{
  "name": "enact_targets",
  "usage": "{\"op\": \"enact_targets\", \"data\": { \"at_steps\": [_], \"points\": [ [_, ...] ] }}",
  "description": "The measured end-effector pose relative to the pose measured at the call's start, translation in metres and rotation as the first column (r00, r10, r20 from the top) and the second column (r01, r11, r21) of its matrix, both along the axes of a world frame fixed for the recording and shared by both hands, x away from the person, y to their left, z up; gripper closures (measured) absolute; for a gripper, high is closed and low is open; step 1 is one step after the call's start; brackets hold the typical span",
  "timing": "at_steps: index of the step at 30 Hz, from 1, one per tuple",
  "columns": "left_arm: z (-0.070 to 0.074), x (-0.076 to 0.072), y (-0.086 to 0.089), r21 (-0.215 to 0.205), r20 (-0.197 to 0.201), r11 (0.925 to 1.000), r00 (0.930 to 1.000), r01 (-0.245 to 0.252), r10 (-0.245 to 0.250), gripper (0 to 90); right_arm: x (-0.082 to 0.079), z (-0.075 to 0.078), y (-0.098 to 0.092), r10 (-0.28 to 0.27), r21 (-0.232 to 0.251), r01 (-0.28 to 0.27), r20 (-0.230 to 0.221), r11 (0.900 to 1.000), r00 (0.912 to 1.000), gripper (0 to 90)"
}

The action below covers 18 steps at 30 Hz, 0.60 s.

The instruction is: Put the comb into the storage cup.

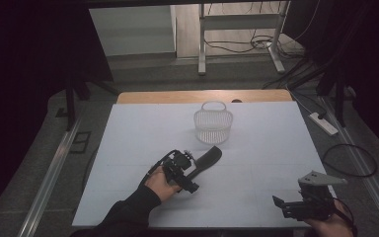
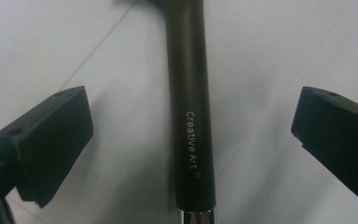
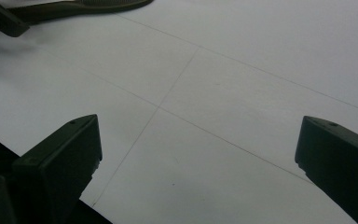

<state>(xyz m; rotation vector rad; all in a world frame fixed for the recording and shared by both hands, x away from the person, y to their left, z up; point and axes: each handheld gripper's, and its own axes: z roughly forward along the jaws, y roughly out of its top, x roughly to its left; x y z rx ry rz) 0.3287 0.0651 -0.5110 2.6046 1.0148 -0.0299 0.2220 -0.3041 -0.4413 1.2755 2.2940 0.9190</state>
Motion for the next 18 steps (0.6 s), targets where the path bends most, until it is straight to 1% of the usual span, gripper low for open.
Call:
{"op": "enact_targets", "data": {
  "at_steps": [3, 8, 9, 11, 13, 16, 18],
  "points": [
    [-0.0045, 0.0007, -0.0014, 0.014, -0.005, 0.9999, 1.0, 0.003, -0.003, 0.0, 0.0, 0.0, 0.0, 0.001, 0.0, -0.001, 0.0, 1.0, 1.0, 0.7],
    [-0.0059, -0.0012, -0.0041, 0.04, 0.011, 0.9992, 0.9999, 0.004, -0.005, 0.0, -0.0002, 0.0001, 0.0, 0.003, -0.001, -0.003, 0.0, 1.0, 1.0, 0.7],
    [-0.0063, -0.0022, -0.0054, 0.053, 0.019, 0.9985, 0.9998, 0.01, -0.011, 0.0, -0.0003, 0.0001, 0.0001, 0.003, 0.0, -0.003, 0.001, 1.0, 1.0, 0.7],
    [-0.0073, -0.0052, -0.0092, 0.096, 0.041, 0.9949, 0.9985, 0.032, -0.036, 0.0, -0.0004, 0.0001, 0.0002, 0.003, 0.0, -0.003, 0.001, 1.0, 1.0, 0.7],
    [-0.0062, -0.0055, -0.0099, 0.099, 0.037, 0.9947, 0.9989, 0.025, -0.029, 0.8, -0.0004, 0.0001, 0.0002, 0.003, 0.0, -0.003, 0.001, 1.0, 1.0, 0.7],
    [-0.0035, -0.0059, -0.0087, 0.1, 0.036, 0.9947, 0.9989, 0.025, -0.028, 6.7, -0.0003, 0.0001, 0.0002, 0.003, -0.001, -0.003, 0.001, 1.0, 1.0, 0.7],
    [-0.0004, -0.0061, -0.0073, 0.099, 0.036, 0.9948, 0.999, 0.025, -0.029, 14.3, -0.0003, 0.0001, 0.0003, 0.002, -0.001, -0.002, 0.001, 1.0, 1.0, 0.8]
  ]
}}
